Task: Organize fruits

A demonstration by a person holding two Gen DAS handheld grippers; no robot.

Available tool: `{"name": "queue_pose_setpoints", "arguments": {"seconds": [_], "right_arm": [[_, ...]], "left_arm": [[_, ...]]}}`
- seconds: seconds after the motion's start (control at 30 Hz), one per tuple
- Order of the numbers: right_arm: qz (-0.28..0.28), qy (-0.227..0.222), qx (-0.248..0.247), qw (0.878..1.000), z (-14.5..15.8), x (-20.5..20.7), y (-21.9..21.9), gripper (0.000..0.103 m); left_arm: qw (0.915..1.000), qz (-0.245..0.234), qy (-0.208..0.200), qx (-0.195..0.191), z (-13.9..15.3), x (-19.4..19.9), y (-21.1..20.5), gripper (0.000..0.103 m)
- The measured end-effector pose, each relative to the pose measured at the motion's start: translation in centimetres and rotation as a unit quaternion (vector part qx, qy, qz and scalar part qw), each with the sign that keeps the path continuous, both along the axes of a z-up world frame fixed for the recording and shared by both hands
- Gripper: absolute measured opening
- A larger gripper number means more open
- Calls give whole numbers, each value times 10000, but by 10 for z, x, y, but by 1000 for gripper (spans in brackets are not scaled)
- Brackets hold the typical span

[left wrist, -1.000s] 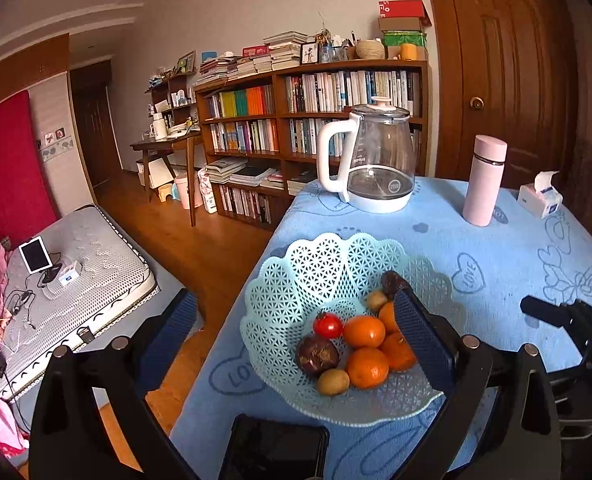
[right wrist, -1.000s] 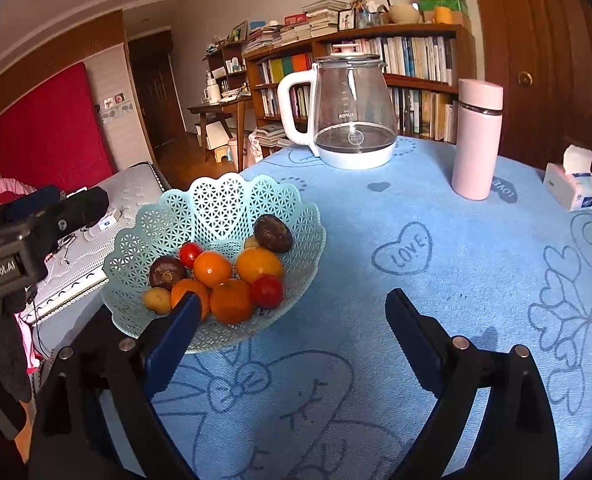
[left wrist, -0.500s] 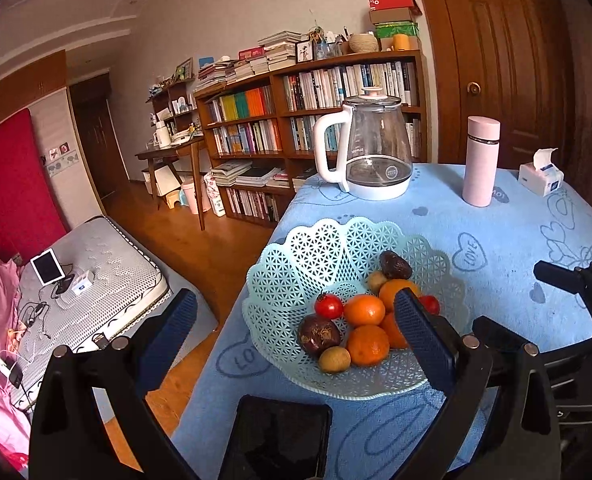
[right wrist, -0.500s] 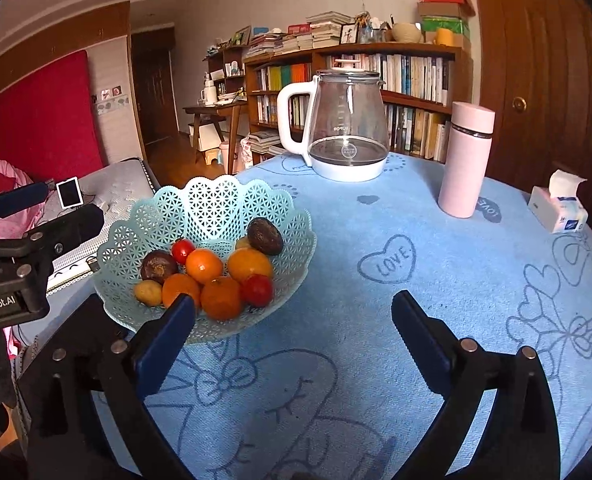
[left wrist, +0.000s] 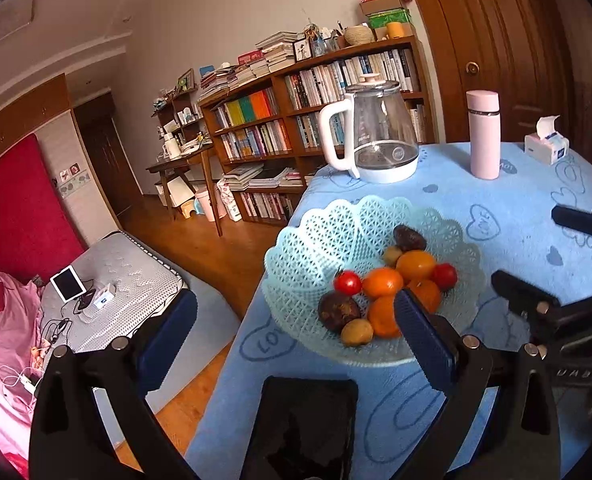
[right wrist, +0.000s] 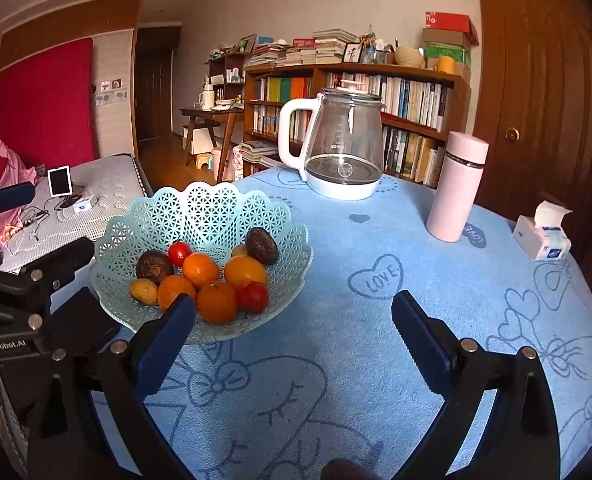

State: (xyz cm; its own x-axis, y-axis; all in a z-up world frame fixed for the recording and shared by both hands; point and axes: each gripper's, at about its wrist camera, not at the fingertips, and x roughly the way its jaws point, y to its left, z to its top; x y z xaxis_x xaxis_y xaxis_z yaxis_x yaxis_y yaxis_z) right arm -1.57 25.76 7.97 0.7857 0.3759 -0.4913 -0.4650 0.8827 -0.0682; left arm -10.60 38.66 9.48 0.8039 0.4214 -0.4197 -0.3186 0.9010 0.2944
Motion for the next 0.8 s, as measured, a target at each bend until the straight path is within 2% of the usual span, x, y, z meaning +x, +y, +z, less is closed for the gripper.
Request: {"name": "queue_pose_setpoints", "arguments": {"seconds": [0.2,0.67,0.8], "right_arm": [[24,-164,-239,9996,-3,-6,9,98],[-69,-605,-607,9963,1,-20,17,98],[-98,-634,-581,9962,3,-22,16,98]], "left_arm": [[9995,270,62,-155,-13,-6,15,100],[9998,82,156,-23,-19,-3,4,100],[9999,86,143,-16,-19,-4,4,100]]}}
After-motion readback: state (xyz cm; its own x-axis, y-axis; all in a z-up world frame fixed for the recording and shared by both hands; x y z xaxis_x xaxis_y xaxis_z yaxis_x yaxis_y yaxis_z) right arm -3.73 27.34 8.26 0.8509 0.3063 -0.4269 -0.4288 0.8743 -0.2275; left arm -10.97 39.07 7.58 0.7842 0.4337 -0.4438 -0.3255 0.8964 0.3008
